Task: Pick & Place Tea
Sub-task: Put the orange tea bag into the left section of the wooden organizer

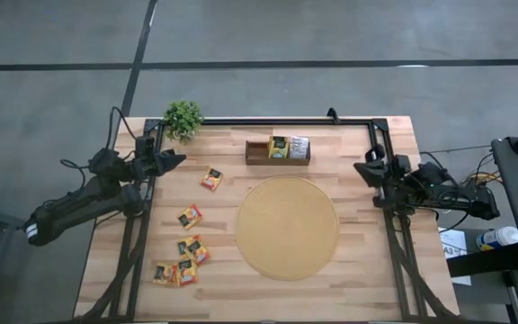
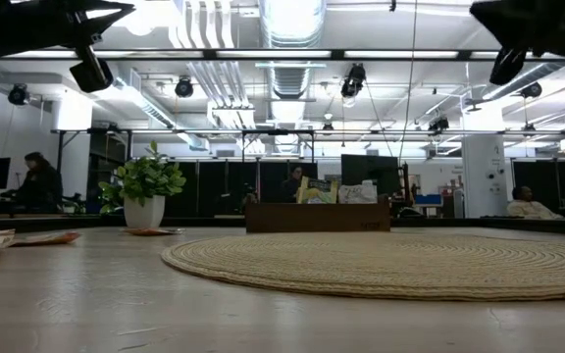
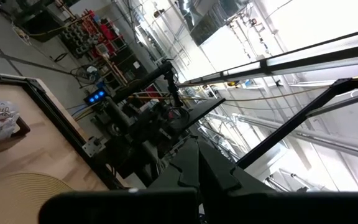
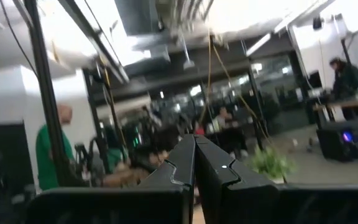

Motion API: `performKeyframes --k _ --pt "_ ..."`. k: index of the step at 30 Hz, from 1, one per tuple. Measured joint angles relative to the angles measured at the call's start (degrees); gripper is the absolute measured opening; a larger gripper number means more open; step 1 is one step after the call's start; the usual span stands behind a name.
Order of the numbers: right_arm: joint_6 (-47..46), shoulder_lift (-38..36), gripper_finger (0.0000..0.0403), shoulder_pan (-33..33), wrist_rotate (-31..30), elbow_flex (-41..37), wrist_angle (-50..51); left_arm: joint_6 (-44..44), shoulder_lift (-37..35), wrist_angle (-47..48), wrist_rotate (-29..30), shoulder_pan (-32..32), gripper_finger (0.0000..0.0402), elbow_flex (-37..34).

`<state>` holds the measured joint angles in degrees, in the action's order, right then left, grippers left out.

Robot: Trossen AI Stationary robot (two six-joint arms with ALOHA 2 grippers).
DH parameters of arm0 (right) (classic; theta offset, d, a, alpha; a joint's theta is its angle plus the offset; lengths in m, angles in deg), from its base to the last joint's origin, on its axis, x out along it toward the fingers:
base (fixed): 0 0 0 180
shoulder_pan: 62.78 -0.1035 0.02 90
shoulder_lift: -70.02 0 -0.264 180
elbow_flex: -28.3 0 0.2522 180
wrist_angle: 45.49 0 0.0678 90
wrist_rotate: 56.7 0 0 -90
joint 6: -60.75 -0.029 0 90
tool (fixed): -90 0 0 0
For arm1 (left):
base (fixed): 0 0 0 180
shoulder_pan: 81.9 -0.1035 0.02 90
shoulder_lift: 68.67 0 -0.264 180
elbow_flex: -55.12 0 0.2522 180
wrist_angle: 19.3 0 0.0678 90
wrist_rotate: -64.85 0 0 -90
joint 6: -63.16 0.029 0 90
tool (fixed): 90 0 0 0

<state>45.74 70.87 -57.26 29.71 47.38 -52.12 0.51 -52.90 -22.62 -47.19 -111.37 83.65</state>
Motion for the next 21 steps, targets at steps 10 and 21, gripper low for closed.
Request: performKeyframes --k 10,21 --pt "0.2 0.0 0.0008 0.0 0.1 0.0 15.2 0.0 0.2 0.0 0.0 0.0 0.0 0.0" --pt "10.5 0.0 0.0009 0.0 1.0 0.0 26.8 1.3 1.6 0.1 0.0 0.1 0.0 2.8"
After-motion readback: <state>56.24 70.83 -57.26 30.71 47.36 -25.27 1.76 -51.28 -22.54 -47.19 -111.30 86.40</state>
